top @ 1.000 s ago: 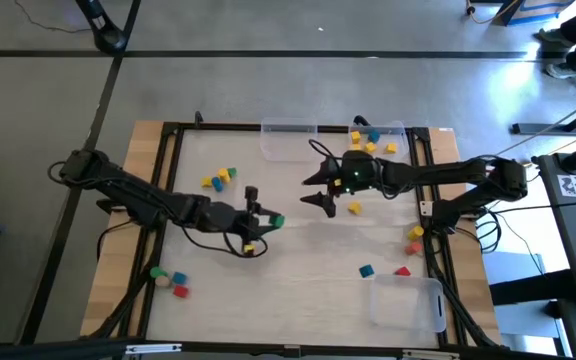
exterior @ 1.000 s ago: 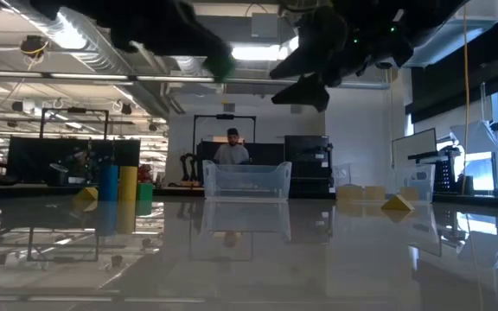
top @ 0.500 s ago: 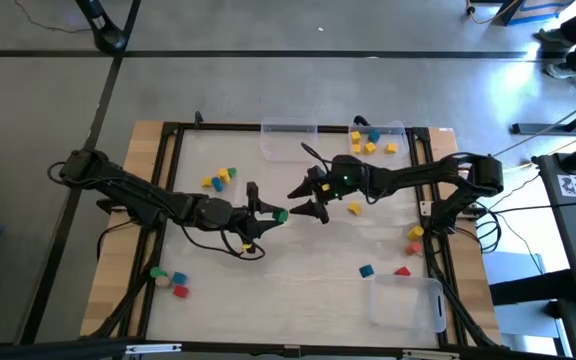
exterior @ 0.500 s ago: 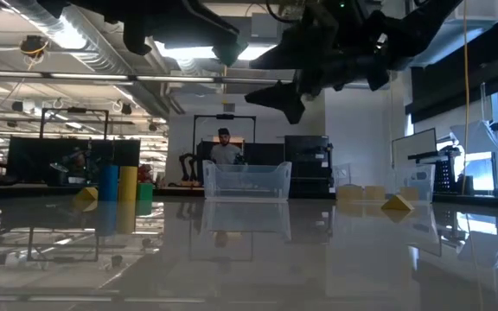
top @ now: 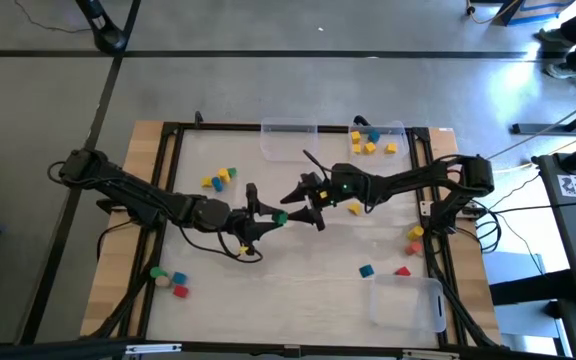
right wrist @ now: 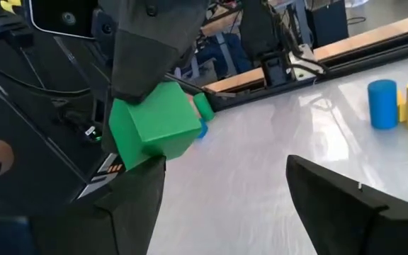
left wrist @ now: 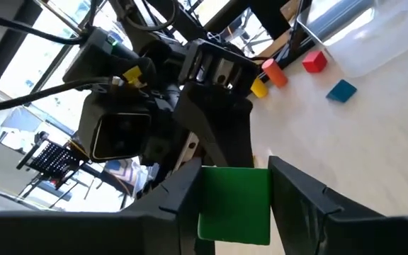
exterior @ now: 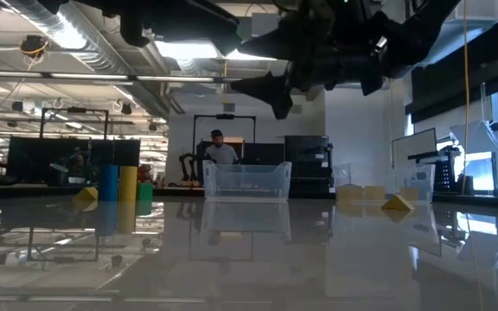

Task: Sort blocks by size
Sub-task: Put the green square block into the top right transparent bin

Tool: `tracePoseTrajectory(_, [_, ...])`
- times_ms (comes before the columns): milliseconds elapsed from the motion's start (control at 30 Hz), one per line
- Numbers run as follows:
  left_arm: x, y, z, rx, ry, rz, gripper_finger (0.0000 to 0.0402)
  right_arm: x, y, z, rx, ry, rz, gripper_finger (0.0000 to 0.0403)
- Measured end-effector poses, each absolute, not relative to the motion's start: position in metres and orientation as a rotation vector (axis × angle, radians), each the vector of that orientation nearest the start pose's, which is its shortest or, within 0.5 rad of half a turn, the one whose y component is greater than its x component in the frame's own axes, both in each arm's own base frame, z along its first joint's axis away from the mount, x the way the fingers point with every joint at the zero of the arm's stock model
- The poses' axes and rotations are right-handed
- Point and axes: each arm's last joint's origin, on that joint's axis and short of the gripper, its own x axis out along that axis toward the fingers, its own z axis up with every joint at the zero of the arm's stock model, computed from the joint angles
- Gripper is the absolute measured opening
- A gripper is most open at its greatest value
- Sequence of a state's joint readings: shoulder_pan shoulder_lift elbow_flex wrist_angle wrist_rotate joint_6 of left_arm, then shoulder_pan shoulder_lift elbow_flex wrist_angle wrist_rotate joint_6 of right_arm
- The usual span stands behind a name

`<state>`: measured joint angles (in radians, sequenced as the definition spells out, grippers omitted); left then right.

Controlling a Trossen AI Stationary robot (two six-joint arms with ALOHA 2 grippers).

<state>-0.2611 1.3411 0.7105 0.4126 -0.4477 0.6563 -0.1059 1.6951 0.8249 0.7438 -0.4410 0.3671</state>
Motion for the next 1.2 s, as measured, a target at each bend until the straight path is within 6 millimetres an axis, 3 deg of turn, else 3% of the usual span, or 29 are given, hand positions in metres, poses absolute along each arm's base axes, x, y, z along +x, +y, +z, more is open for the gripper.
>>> tracePoseTrajectory(333, [0.278,-0.065,0.243,0.747,0.266,0.108,0.0131,0.343,-0.036,0.208,0.456,0.245,0.449,0.0294])
tracePoseTrajectory(467, [0.278,-0.065,0.244,0.735,0.258,0.112,0.0131,0.344,-0.037,0.212,0.451,0.203,0.427,0.0294])
tracePoseTrajectory(800, [0.280,-0.061,0.248,0.711,0.205,0.092,0.0131,0.348,-0.015,0.225,0.377,0.055,0.392,0.0294])
tracePoseTrajectory(1200, [0.281,-0.062,0.256,0.721,0.130,0.099,0.0131,0.355,-0.003,0.241,0.316,-0.006,0.446,0.0292])
